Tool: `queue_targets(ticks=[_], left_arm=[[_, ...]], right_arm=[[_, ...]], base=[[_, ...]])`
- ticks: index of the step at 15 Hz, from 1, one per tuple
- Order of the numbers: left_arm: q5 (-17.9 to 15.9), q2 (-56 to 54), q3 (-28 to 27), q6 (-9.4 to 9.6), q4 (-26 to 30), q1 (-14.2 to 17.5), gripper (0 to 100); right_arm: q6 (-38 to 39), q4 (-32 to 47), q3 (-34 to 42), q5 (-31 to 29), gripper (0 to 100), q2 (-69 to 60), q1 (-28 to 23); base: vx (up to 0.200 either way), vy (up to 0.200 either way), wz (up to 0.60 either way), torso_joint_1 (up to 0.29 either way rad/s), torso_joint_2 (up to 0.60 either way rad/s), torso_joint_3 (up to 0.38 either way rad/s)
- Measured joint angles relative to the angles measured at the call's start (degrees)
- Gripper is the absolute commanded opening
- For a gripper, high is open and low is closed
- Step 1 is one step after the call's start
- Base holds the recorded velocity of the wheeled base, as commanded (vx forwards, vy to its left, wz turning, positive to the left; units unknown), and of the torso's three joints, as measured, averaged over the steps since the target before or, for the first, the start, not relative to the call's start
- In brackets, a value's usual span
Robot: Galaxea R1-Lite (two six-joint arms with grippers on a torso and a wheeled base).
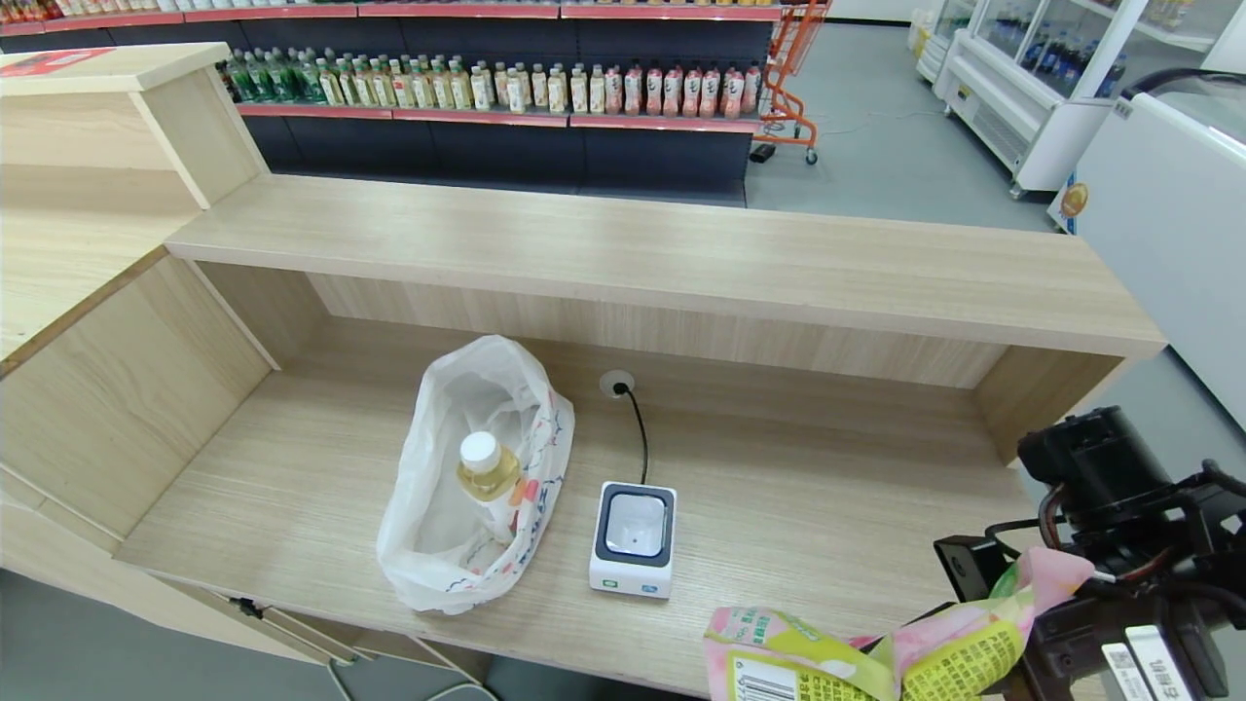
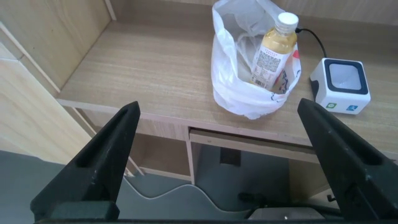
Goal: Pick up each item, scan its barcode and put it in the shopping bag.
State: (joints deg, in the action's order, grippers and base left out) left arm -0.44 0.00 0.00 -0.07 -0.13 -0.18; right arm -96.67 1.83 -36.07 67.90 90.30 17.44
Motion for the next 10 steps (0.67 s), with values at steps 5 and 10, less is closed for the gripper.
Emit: queue_targets(ticks=[5, 10], left_arm=[[0.0, 0.0, 0.0, 0.00, 0.0, 0.0, 100], [0.0, 0.0, 0.0, 0.00, 0.0, 0.0, 100]], right_arm=[[-0.5, 0.0, -1.0, -0.7, 0, 1.5, 0.6], [-0.6, 0.0, -1.0, -0.8, 0, 1.7, 0.6]], base=[[0.000, 0.000, 0.00, 0.000, 0.00, 0.000], [0.000, 0.000, 0.00, 0.000, 0.00, 0.000]])
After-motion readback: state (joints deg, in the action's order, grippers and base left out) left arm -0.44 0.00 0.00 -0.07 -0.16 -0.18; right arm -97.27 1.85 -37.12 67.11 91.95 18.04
